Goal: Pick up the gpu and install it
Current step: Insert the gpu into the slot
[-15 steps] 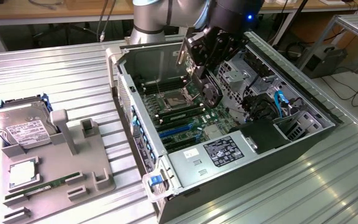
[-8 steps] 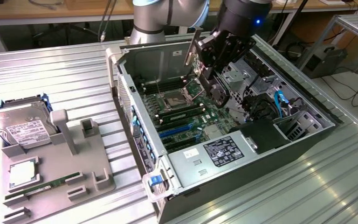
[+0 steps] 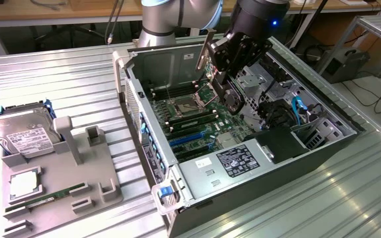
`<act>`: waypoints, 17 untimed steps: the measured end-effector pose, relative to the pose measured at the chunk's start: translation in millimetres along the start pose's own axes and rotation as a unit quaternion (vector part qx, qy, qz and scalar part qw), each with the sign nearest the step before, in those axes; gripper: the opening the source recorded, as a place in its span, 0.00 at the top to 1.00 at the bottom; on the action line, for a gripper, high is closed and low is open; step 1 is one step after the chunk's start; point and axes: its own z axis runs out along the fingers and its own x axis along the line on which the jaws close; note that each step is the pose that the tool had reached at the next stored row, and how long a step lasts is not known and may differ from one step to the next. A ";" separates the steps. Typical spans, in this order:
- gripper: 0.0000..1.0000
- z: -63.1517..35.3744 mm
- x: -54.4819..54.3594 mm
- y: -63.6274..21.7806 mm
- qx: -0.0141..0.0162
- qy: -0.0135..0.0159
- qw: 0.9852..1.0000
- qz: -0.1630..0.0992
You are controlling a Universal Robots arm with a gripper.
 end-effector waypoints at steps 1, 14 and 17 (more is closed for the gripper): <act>0.74 0.0 0.0 0.0 0.000 0.000 1.000 0.000; 0.74 1.4 -0.1 -0.2 0.003 0.009 0.995 -0.103; 0.74 2.2 -0.1 -0.2 0.004 0.013 0.990 -0.140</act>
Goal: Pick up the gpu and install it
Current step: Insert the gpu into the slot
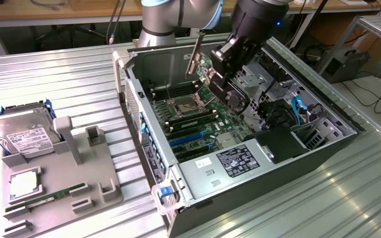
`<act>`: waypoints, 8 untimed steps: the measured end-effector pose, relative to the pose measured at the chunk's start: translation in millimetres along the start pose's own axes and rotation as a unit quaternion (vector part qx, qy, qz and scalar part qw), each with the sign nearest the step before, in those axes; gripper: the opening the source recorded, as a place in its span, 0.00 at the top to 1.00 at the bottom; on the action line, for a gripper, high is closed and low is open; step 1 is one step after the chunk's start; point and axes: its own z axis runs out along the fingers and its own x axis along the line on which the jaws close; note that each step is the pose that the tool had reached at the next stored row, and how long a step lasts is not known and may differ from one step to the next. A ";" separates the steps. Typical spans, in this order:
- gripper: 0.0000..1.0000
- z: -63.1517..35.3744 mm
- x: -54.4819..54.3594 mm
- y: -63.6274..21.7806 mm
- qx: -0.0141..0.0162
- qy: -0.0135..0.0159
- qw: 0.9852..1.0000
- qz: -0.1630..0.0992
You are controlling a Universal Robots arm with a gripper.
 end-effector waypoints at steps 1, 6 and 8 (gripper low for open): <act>0.74 0.3 0.0 0.0 0.000 0.001 1.000 -0.012; 0.74 1.6 -0.1 -0.2 0.001 0.006 0.998 -0.056; 0.74 2.6 -0.1 -0.3 0.002 0.009 0.997 -0.083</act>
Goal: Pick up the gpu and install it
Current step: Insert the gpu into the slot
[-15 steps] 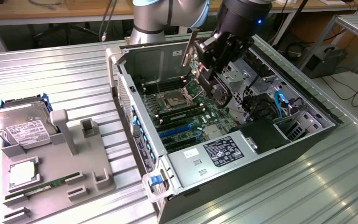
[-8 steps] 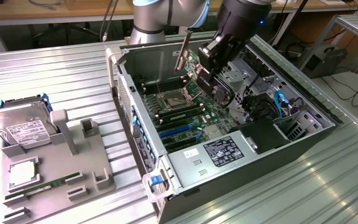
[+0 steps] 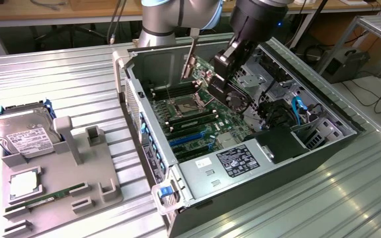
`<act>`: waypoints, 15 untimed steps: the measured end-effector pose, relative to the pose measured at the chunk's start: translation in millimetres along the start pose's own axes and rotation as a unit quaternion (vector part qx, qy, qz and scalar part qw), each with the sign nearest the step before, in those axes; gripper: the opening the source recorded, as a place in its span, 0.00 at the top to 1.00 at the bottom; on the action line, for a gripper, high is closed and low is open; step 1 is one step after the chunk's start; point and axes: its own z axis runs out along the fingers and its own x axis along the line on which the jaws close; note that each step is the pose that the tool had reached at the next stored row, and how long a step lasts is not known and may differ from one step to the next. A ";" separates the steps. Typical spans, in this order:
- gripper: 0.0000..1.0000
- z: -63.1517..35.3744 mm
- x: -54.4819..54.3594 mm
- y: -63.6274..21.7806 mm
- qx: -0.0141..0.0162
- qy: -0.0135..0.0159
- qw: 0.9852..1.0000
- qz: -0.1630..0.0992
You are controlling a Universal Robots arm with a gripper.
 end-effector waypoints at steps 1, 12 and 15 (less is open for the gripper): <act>0.74 0.5 0.0 -0.1 0.000 0.002 1.000 -0.014; 0.74 6.1 -0.1 -0.6 0.004 0.016 0.988 -0.156; 0.74 7.2 -0.2 -0.8 0.005 0.019 0.983 -0.183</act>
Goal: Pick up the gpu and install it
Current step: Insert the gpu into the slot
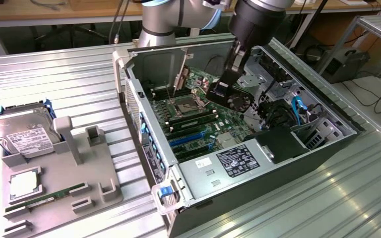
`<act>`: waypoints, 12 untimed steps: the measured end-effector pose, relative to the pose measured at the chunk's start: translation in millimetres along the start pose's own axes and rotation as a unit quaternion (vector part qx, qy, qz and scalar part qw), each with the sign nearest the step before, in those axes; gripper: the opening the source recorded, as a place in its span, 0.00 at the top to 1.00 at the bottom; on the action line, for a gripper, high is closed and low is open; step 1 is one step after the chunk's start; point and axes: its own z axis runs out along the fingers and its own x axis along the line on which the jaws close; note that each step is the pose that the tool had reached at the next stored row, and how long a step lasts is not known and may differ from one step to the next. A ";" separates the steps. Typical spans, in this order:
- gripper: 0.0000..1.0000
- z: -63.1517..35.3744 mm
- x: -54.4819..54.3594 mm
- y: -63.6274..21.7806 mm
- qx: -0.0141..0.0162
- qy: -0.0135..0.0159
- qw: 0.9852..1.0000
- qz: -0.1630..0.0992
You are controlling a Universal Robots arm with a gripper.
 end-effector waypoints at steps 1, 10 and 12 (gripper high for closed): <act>0.74 0.3 0.0 0.0 0.000 0.001 1.000 -0.009; 0.74 3.3 -0.1 -0.4 0.003 0.010 0.995 -0.100; 0.74 3.8 -0.1 -0.4 0.003 0.012 0.993 -0.117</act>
